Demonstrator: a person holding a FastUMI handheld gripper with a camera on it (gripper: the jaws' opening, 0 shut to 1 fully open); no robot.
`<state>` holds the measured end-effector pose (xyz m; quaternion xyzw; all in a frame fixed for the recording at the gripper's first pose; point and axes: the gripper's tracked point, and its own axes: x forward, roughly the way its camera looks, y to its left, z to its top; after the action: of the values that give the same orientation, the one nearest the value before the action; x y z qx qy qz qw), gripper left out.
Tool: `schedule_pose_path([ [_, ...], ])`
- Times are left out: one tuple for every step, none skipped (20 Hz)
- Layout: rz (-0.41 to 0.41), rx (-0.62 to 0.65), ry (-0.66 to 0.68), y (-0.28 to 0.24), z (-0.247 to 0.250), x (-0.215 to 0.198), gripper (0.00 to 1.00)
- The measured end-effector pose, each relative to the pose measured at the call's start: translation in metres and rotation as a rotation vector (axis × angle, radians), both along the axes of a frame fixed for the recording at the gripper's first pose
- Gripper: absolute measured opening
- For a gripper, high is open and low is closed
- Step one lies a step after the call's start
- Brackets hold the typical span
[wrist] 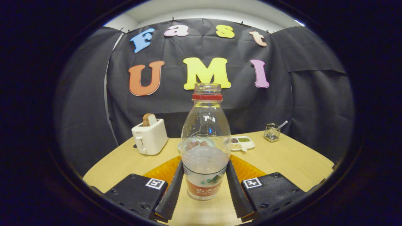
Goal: Take the bottle from table, then pour the juice into the cup, finally place the bottle on the coaster
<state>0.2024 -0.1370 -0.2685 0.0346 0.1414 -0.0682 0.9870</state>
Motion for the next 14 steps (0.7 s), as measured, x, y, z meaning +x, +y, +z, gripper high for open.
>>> schedule_pose_path([
  [-0.001,-0.010,0.011,-0.002,-0.010,0.006,0.76],
  [-0.005,-0.015,0.024,-0.003,-0.020,0.012,0.76],
  [-0.004,-0.010,0.030,-0.002,-0.029,0.017,0.76],
  [0.000,0.002,0.030,0.002,-0.037,0.023,0.76],
  [0.007,0.013,0.037,0.005,-0.046,0.028,0.76],
  [0.019,0.019,0.045,0.008,-0.055,0.032,0.76],
  [0.030,0.018,0.052,0.012,-0.061,0.035,0.76],
  [0.034,0.010,0.054,0.013,-0.065,0.038,0.76],
  [0.038,-0.001,0.048,0.014,-0.066,0.041,0.76],
  [0.043,-0.014,0.042,0.015,-0.067,0.042,0.77],
  [0.044,-0.031,0.040,0.013,-0.068,0.043,0.77],
  [0.045,-0.042,0.042,0.013,-0.070,0.044,0.78],
  [0.048,-0.045,0.044,0.014,-0.071,0.045,0.78],
  [0.051,-0.042,0.046,0.014,-0.073,0.045,0.79],
])
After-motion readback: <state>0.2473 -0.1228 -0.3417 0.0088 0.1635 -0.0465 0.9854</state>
